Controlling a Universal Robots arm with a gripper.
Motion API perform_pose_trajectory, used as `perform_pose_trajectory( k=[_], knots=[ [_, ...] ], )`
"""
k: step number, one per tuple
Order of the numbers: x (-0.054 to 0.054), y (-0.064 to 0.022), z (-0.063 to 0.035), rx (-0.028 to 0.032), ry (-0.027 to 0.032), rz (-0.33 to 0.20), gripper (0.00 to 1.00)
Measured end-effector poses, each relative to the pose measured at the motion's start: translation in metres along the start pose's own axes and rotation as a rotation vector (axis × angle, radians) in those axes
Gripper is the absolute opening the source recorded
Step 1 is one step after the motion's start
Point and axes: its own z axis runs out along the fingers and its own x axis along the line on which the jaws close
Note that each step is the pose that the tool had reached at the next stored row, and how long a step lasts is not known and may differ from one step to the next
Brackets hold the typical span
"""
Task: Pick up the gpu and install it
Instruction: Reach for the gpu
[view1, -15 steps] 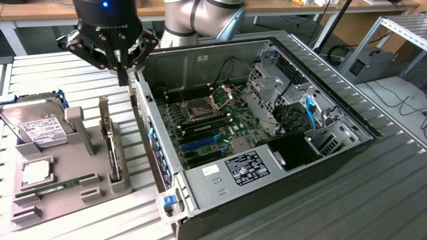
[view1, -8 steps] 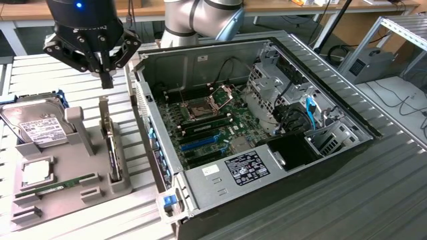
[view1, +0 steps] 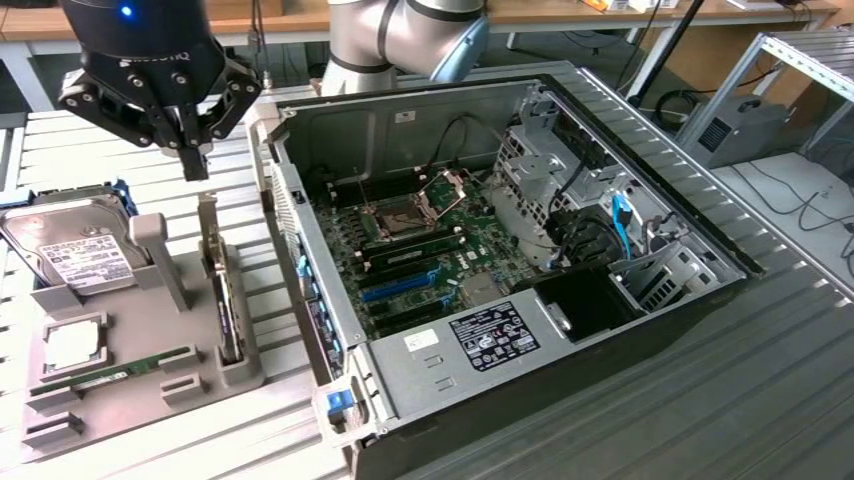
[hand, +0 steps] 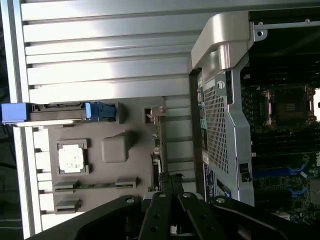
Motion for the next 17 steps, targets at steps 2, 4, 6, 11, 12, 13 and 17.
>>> perform_pose_trajectory(
  k=[2,4,6,11,12,13,17],
  knots=[
    [0.000,0.0000,0.0000,0.0000,0.0000,0.000,0.11],
    [0.001,-0.0005,0.0000,0.0000,0.0000,0.000,0.11],
    [0.002,-0.0022,-0.0001,0.0000,0.0000,0.000,0.11],
    [0.004,-0.0082,-0.0004,-0.0001,0.0000,0.000,0.11],
    [0.005,-0.0099,-0.0005,0.0000,0.0000,0.000,0.11],
    [0.006,-0.0108,-0.0006,-0.0001,-0.0001,0.000,0.11],
    [0.009,-0.0170,-0.0010,-0.0001,0.0000,0.000,0.11]
  ],
)
